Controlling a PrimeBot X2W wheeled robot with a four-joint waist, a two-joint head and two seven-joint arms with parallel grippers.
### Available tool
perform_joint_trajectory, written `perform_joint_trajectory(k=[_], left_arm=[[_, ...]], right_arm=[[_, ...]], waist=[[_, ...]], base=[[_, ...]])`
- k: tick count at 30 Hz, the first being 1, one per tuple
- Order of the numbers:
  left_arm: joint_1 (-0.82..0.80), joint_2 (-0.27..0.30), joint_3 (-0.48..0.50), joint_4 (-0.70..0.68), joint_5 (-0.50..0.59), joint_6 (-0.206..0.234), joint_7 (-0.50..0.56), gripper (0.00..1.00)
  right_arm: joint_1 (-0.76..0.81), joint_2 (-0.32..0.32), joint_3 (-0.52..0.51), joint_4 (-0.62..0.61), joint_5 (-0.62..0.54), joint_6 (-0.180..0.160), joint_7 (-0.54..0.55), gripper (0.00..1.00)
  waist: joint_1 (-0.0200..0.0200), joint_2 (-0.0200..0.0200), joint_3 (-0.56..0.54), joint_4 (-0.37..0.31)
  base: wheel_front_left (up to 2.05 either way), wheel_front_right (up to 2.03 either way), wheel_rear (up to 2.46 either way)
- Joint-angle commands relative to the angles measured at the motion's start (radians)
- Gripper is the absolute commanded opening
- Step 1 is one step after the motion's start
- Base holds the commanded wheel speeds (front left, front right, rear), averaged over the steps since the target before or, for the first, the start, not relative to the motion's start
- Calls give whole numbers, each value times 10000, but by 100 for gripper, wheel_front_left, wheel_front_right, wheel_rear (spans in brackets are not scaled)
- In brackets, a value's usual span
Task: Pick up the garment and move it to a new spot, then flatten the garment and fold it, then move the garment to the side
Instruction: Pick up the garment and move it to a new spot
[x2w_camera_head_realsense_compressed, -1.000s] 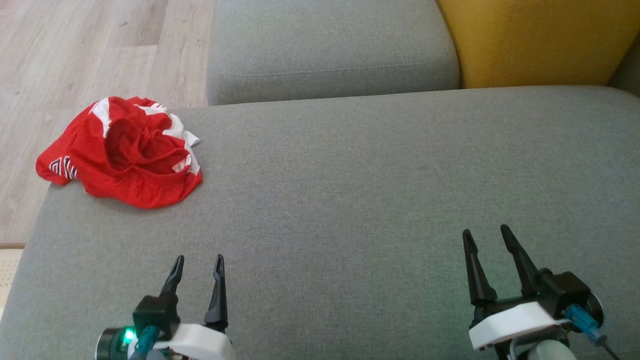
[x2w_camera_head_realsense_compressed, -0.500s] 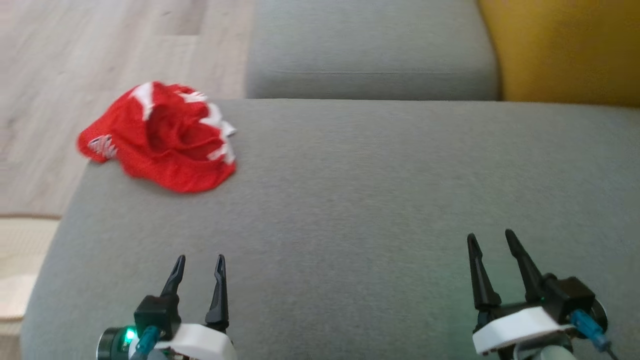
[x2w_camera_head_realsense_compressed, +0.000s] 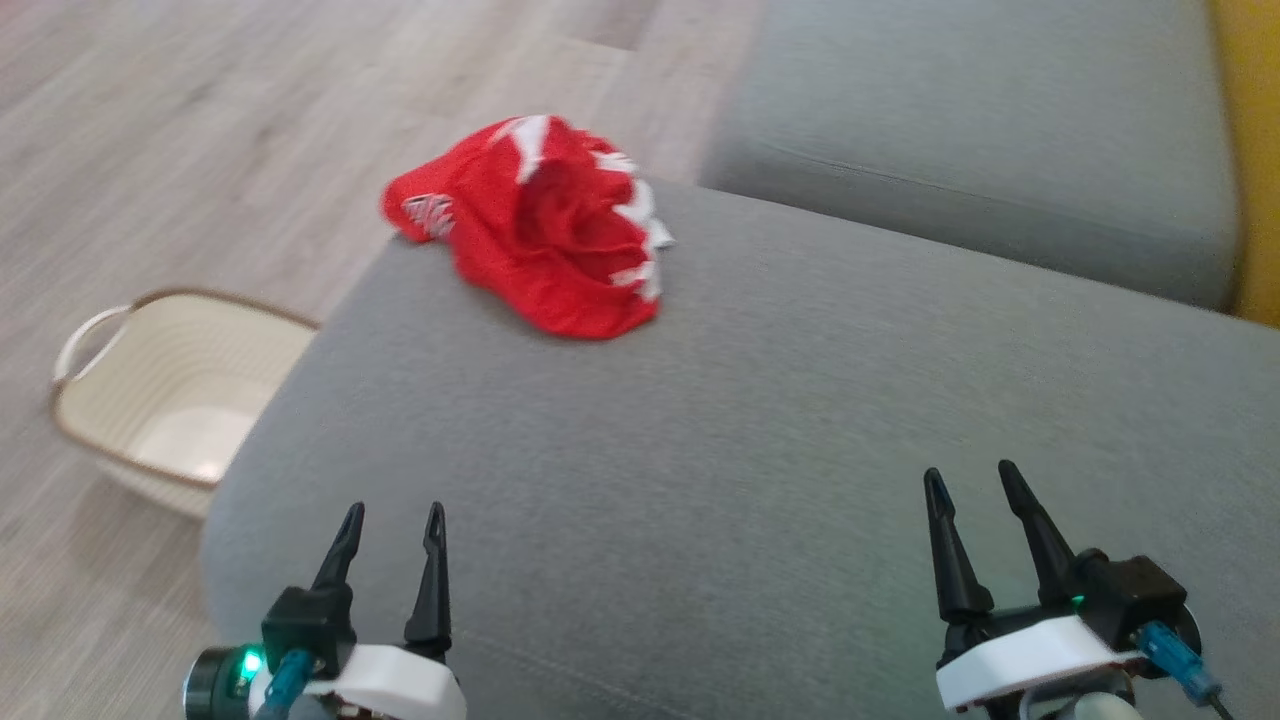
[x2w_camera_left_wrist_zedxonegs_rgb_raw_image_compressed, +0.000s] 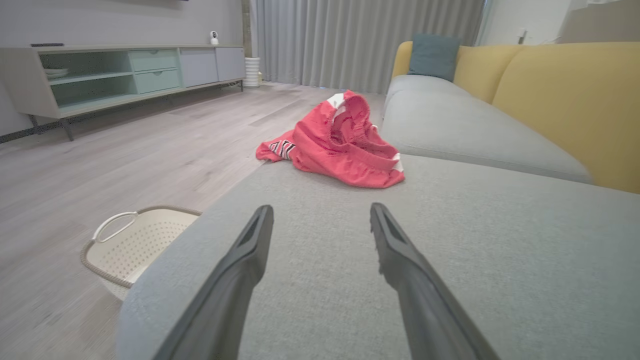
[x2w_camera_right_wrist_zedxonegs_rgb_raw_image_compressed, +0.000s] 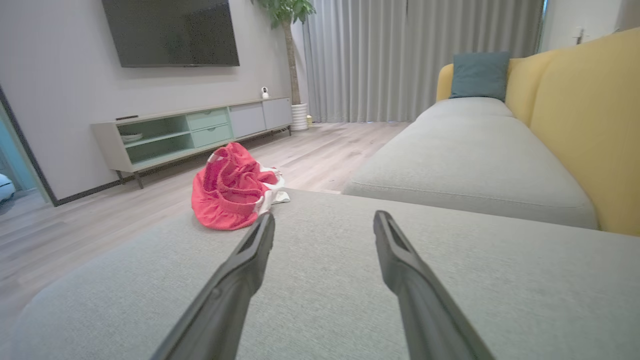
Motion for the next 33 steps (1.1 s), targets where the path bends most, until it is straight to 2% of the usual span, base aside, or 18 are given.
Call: perform_joint_trajectory(k=[1,5,18,24,28,33], left_arm=[[-514,71,334,-364,108,23,-126,100],[-494,126,406,-468,119,51,-126,100],[-483,204,615,-682,109,122,-126,100],[-963,567,863,-889,116,32,-126,100],[-1928,1060,1105,-1150,195,-91,-108,100],[-3941,1840,1226,-1287,272,-629,289,100]], right_arm=[[-350,-87,254,-332,86,-9,-111,100],[-412,-87,335,-305,161,-9,-111,100],[-563,-87,368,-210,166,-9,-111,100],[-522,-87,168,-340,4,-9,-111,100],[-677,-87,77,-467,-238,-9,-111,100],[-1380,-87,5,-755,-747,-9,-111,100]], waist=[[0,0,-19,561],[0,0,38,990],[0,0,155,1084],[0,0,475,635],[0,0,996,153],[0,0,2193,-689]], base=[[0,0,0],[0,0,0],[0,0,0],[0,0,0],[0,0,0],[0,0,0]])
